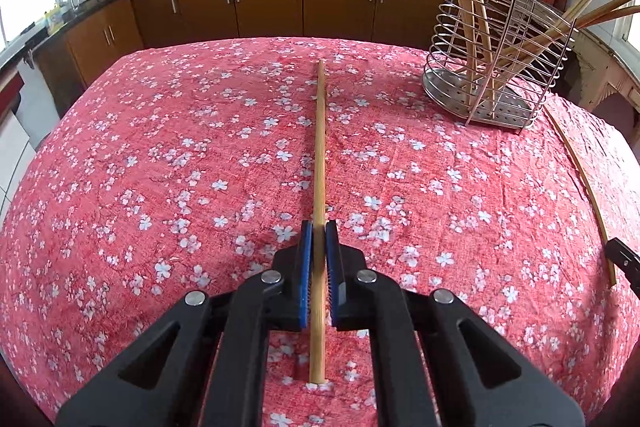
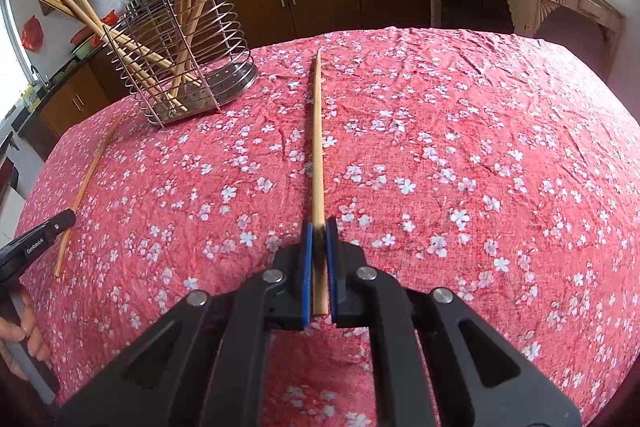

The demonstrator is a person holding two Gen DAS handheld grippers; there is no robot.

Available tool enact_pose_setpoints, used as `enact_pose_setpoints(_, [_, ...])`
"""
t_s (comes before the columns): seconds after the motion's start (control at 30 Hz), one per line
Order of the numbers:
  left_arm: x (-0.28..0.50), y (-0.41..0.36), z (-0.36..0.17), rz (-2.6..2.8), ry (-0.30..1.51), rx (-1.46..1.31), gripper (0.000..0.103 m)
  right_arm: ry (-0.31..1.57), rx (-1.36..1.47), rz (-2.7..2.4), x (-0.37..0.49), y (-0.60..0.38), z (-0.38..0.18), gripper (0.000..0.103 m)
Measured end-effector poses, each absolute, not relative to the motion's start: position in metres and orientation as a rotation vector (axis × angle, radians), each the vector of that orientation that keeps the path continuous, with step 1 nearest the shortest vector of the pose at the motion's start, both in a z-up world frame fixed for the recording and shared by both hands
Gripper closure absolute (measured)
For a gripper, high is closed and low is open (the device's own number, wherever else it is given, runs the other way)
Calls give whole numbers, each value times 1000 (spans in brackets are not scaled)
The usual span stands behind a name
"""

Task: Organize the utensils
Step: 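Close the right gripper on a chopstick while the left gripper grasps the last one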

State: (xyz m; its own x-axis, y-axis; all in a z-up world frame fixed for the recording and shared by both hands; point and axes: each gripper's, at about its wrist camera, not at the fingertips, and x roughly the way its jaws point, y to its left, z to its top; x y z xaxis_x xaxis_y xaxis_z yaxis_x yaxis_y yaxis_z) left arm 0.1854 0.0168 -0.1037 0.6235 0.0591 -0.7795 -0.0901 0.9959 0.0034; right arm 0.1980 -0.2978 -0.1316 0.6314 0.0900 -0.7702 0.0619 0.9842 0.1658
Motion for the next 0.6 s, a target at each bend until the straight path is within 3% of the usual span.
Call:
enact_pose_setpoints(0.03, [186, 15, -103, 85, 894, -29, 94, 889, 182, 15, 198, -298, -132, 95])
enact_pose_setpoints(0.17, [188, 7, -107, 39, 895, -14, 73, 889, 175, 11, 199, -298, -131, 95])
enact_pose_setpoints(0.27, [189, -1, -108, 45, 899, 19, 65, 890, 171, 10, 199, -297, -131, 95])
enact_pose_setpoints(0.6, [188, 9, -108, 34, 894, -36, 64, 889, 193, 19, 199, -300, -132, 95])
